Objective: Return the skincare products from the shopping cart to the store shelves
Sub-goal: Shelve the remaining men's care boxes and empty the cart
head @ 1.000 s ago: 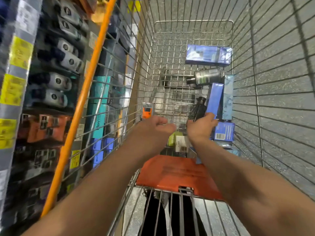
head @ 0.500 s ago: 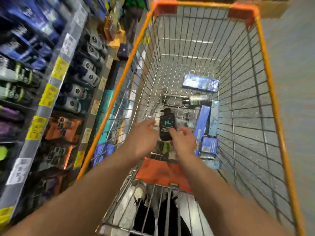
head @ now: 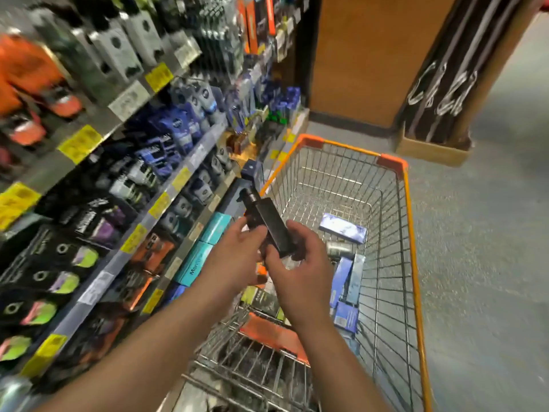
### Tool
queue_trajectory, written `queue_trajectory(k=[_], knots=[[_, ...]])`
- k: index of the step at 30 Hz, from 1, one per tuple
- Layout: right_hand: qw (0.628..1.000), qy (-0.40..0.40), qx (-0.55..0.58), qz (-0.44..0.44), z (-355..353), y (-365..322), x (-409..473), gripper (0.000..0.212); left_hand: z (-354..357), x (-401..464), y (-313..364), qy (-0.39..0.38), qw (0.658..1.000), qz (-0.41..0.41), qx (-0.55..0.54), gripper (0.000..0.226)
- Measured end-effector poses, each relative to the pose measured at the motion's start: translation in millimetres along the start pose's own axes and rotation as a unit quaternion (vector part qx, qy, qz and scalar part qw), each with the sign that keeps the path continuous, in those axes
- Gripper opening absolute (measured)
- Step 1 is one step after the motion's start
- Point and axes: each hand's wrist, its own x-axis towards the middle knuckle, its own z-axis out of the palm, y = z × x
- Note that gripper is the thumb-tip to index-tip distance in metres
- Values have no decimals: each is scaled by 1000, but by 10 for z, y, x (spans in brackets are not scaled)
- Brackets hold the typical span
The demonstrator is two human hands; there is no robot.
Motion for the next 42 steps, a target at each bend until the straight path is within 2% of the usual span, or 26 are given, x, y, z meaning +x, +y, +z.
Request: queue_trajectory(k=[2, 6, 10, 12, 17, 23, 26, 31, 34, 37, 39, 42], knots=[[996, -18, -39, -77, -34, -262, -61, 49, -137, -161, 144, 5, 999, 0, -51, 8], [971, -56, -76, -219, -30, -667, -166, 39, -387, -452, 355, 13, 990, 20, -142, 23], [947, -90, -68, -300, 7, -1046, -311, 31, -634, -722, 497, 10, 983, 73, -170, 17], [954, -108, -13, -279, 25, -1209, -385, 27, -786, -848, 545, 6, 980, 107, -166, 6], [967, -152, 126, -158, 251, -1660, -485, 28, -1318, -1228, 704, -2, 974, 159, -163, 12], [940, -245, 213, -102, 781, -2222, -784, 33, -2106, -1763, 781, 20, 959, 226, -170, 18], [921, -308, 191, -140, 1134, -2440, -1070, 36, -2552, -2089, 739, 38, 950, 266, -162, 30], [882, -409, 100, -211, 1629, -2893, -1682, 61, -3237, -2611, 601, 73, 932, 314, -166, 35], [864, -436, 68, -243, 1894, -3145, -2020, 67, -3583, -2888, 538, 113, 919, 336, -174, 47], [862, -436, 63, -251, 2146, -3326, -2304, 60, -3875, -3130, 463, 140, 911, 352, -162, 51], [857, -449, 74, -242, 2311, -3401, -2472, 43, -4056, -3270, 392, 159, 906, 359, -157, 55], [828, -502, 118, -221, 2513, -3524, -2702, 20, -4323, -3425, 283, 218, 890, 364, -165, 59]])
